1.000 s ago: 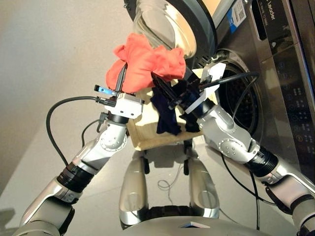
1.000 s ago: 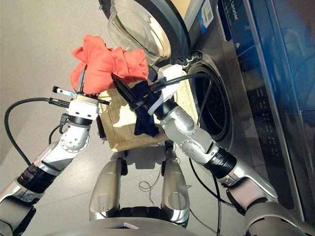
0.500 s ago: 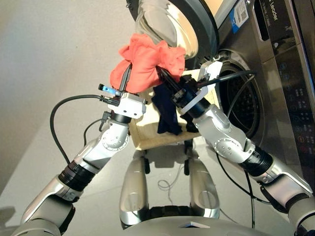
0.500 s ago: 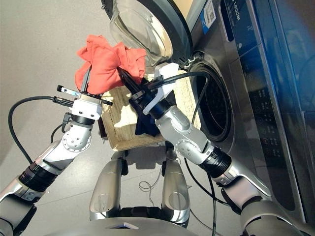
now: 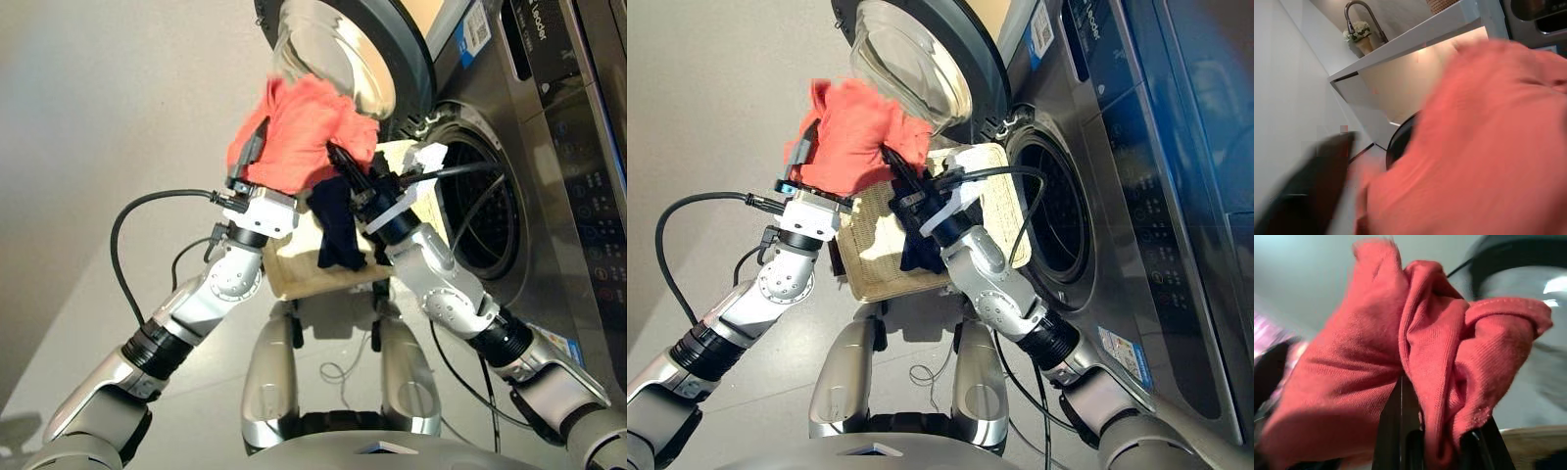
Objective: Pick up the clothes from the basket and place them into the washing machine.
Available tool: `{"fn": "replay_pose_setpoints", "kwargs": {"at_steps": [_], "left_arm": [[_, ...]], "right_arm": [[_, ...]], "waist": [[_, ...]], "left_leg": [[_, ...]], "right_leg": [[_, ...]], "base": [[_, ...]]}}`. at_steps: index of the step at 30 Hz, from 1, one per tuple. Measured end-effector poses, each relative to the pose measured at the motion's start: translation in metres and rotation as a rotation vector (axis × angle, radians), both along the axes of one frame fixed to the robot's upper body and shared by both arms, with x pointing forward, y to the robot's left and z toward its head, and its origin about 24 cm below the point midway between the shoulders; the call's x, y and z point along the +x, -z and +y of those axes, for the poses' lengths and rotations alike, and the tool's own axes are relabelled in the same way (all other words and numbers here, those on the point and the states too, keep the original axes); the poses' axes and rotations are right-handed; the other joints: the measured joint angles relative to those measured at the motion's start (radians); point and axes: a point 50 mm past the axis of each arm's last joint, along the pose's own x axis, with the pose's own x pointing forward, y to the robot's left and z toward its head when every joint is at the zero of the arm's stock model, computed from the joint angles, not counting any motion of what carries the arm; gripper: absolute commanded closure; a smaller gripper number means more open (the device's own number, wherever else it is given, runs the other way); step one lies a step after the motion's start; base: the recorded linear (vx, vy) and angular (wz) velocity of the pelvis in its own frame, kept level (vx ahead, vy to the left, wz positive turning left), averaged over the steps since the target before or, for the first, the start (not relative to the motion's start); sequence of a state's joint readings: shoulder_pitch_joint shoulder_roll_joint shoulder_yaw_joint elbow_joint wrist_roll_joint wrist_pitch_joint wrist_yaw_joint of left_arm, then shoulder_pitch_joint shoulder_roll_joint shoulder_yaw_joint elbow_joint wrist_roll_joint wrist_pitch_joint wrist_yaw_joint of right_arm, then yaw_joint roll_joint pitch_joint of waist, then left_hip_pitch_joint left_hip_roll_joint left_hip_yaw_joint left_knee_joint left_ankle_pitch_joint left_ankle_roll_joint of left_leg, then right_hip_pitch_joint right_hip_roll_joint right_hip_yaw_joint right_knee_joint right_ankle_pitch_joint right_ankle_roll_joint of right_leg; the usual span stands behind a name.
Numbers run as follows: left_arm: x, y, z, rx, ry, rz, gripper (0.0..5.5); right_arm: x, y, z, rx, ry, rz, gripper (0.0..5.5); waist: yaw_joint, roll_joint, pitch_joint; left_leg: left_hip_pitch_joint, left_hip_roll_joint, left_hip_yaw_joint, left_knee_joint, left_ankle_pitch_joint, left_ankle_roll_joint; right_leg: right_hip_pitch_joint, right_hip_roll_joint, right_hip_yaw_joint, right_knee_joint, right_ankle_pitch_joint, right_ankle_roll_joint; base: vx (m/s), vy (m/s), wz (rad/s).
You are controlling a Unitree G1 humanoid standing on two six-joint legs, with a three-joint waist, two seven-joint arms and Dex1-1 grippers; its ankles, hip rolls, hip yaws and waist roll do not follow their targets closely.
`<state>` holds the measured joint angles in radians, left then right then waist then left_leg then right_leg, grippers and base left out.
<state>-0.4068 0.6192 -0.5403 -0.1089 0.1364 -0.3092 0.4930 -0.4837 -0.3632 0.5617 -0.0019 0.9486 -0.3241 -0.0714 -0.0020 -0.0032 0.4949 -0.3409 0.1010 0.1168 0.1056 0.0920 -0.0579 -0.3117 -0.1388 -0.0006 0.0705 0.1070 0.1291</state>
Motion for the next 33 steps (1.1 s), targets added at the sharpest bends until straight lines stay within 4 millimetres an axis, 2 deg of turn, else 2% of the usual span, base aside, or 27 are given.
{"fn": "replay_pose_setpoints", "kwargs": {"at_steps": [3,6,12,21,28,33], "left_arm": [[-0.002,0.003,-0.007,0.012,0.034,0.011,0.00],[-0.006,0.004,-0.012,-0.002,0.076,0.002,0.00],[-0.007,0.002,-0.015,-0.005,0.093,-0.011,0.00],[-0.008,0.001,-0.019,-0.040,0.127,0.003,0.00],[-0.008,-0.001,-0.020,-0.070,0.147,0.006,0.00],[-0.008,-0.001,-0.022,-0.091,0.166,0.025,0.00]], "right_arm": [[0.007,0.020,-0.009,0.025,0.108,0.088,5.50],[0.013,0.047,-0.024,-0.031,0.230,0.194,5.50],[0.019,0.082,-0.044,-0.126,0.405,0.326,5.50],[0.026,0.100,-0.075,-0.145,0.597,0.422,5.50],[0.030,0.102,-0.103,-0.116,0.791,0.461,5.50],[0.040,0.093,-0.128,-0.249,0.999,0.430,5.50]], "waist": [[-0.001,0.008,-0.004],[0.000,0.013,-0.007],[-0.001,0.020,-0.010],[-0.001,0.020,-0.010],[0.000,0.020,-0.010],[0.000,0.022,-0.009]], "left_leg": [[-0.002,-0.001,-0.001,0.000,0.000,0.000],[-0.003,-0.001,-0.002,0.000,0.000,0.000],[-0.003,-0.002,-0.002,0.000,0.000,0.001],[-0.004,-0.006,-0.005,0.001,0.001,0.002],[-0.011,-0.010,-0.010,0.001,0.003,0.004],[-0.032,-0.014,-0.028,0.004,0.006,0.008]], "right_leg": [[-0.001,-0.001,-0.001,0.000,0.000,0.000],[-0.001,-0.002,-0.002,0.000,-0.001,0.001],[-0.001,-0.002,-0.003,0.000,-0.001,0.001],[0.000,-0.006,-0.006,0.000,-0.002,0.002],[0.000,-0.010,-0.015,0.000,-0.003,0.004],[-0.010,-0.013,-0.029,0.000,-0.004,0.005]], "base": [[0.000,0.000,0.000],[0.000,0.000,0.000],[0.000,0.000,0.000],[0.000,0.000,0.000],[0.000,0.000,0.000],[0.000,0.000,0.000]]}}
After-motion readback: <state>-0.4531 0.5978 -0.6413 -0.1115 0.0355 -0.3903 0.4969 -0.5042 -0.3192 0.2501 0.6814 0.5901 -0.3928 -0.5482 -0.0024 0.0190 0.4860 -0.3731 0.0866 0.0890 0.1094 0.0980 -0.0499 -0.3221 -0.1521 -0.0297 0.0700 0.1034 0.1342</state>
